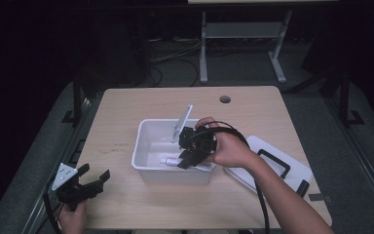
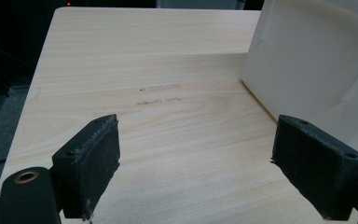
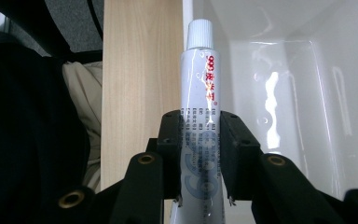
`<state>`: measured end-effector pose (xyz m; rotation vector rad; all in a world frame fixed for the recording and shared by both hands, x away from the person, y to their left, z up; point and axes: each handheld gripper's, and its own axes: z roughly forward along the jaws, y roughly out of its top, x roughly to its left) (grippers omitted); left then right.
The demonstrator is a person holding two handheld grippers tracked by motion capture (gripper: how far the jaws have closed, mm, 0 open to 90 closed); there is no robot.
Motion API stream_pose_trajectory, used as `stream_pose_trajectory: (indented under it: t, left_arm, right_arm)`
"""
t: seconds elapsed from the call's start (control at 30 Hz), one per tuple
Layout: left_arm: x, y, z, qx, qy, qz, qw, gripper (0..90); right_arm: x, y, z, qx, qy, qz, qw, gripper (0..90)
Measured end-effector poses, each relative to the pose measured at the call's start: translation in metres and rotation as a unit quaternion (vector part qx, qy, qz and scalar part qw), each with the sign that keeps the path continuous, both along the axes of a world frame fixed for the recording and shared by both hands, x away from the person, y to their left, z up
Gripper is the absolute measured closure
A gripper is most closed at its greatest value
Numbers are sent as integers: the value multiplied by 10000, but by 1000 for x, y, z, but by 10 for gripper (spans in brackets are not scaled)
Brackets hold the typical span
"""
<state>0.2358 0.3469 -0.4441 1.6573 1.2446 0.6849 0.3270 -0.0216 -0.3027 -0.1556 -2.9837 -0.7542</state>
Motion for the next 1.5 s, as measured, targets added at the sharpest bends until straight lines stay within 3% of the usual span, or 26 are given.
stream_pose_trajectory:
  t: [1.5]
  left_arm:
    - [0, 0, 0, 8, 15, -28, 10000, 140]
  right_arm:
    - [29, 10, -25, -199, 98, -135, 9997, 713]
